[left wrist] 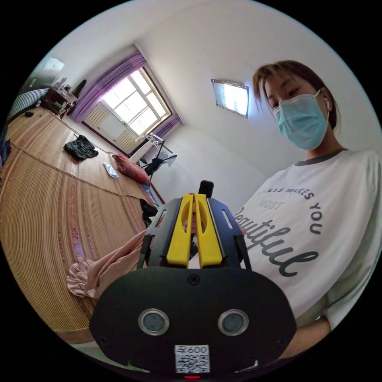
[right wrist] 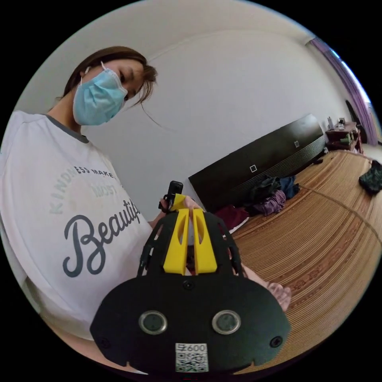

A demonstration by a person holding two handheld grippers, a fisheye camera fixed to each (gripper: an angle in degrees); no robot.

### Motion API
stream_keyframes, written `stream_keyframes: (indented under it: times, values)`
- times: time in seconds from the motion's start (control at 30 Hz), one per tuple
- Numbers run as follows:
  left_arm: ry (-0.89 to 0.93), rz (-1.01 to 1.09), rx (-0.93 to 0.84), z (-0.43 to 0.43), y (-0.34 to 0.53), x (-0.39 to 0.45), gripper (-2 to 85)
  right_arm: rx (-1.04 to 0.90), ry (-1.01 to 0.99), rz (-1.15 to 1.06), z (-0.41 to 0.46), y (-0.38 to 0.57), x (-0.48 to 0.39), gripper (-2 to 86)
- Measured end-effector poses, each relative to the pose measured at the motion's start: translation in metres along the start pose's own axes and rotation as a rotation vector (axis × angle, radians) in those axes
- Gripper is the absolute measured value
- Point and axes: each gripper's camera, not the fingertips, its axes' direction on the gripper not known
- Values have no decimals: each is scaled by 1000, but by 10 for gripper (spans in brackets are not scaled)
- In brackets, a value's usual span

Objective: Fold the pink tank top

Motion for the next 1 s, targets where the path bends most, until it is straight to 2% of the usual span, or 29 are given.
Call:
stream_keyframes:
  times: [0.13, 0.3, 0.4, 0.57, 0.7, 0.83, 1.0]
  values:
    - [27, 16, -77, -8, -9, -3, 7, -17, -227, 165, -16, -3, 38, 19]
    - [16, 16, -159, -17, -16, -6, 6, -105, -390, 294, -15, -9, 70, 55]
    - [12, 12, -161, -27, -20, -8, 6, -94, -483, 367, -21, -8, 90, 54]
    - [4, 19, -168, -41, -27, -12, 7, -87, -489, 411, -35, -16, 106, 53]
    - [9, 23, -199, -44, -29, -16, 9, 15, -535, 485, -50, -27, 123, 44]
    - [8, 5, -191, -49, -29, -25, 10, 3, -489, 433, -61, -42, 118, 3]
    - [8, -63, -136, -56, -17, -39, 13, 50, -442, 407, -75, -53, 111, -7]
